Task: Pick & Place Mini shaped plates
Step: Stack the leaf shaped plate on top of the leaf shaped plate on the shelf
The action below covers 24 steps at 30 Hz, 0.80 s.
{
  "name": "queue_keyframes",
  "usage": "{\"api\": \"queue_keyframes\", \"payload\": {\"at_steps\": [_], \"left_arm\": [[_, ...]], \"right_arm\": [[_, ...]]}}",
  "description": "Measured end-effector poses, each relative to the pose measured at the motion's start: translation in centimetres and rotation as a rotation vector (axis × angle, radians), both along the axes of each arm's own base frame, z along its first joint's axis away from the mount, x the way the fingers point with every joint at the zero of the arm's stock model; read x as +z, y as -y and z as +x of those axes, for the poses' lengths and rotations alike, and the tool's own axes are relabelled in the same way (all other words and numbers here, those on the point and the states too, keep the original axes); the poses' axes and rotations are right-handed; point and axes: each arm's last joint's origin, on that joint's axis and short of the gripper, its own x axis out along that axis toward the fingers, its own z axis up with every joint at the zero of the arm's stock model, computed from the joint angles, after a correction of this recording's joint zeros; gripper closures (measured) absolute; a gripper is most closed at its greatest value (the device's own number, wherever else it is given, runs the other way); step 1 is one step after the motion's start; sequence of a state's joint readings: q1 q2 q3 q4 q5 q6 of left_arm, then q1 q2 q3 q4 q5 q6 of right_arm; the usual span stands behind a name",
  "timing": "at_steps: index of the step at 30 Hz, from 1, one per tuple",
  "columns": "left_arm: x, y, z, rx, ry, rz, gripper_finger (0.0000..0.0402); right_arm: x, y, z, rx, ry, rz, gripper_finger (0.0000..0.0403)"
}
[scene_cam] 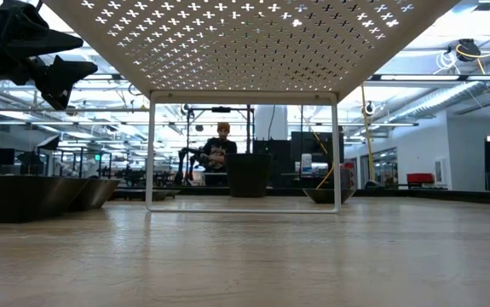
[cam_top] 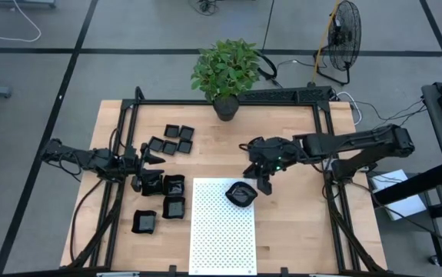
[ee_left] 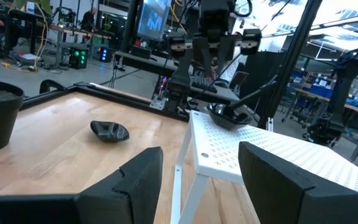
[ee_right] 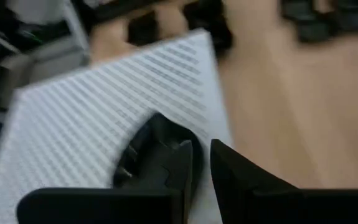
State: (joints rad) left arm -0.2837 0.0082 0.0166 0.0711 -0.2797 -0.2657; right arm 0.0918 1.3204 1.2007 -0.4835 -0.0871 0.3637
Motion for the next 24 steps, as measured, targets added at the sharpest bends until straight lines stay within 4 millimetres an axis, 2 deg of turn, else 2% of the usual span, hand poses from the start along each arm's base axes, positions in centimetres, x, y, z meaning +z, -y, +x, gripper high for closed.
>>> {"api": "queue_keyframes", "payload": {"at_steps": [5, 8, 16, 20, 24], "left_arm": [[0.0, 0.0, 0.0, 0.000, 0.000, 0.000, 0.0188], [0.0, 0.0, 0.0, 0.000, 0.000, 0.000, 0.0188], [0.0, 0.0, 0.0, 0.000, 0.000, 0.000, 0.0188], [0.0, 0.0, 0.0, 0.000, 0.000, 0.000, 0.0188], [0.0, 0.0, 0.0, -0.001, 0.000, 0.000, 0.0188]], "right_arm": [[-0.2, 1.3, -1.7, -0.121, -0.109, -0.142, 0.0351], [-0.9, 2.4, -2.1, -0.227, -0.152, -0.197, 0.0343], [-5.7, 5.8, -3.0, -0.355, -0.250, -0.186, 0.0274], [-8.2, 8.2, -4.2, -0.540, -0.306, -0.160, 0.0241], [-10.7, 9.9, -5.5, -0.686, -0.336, -0.087, 0.0226]]}}
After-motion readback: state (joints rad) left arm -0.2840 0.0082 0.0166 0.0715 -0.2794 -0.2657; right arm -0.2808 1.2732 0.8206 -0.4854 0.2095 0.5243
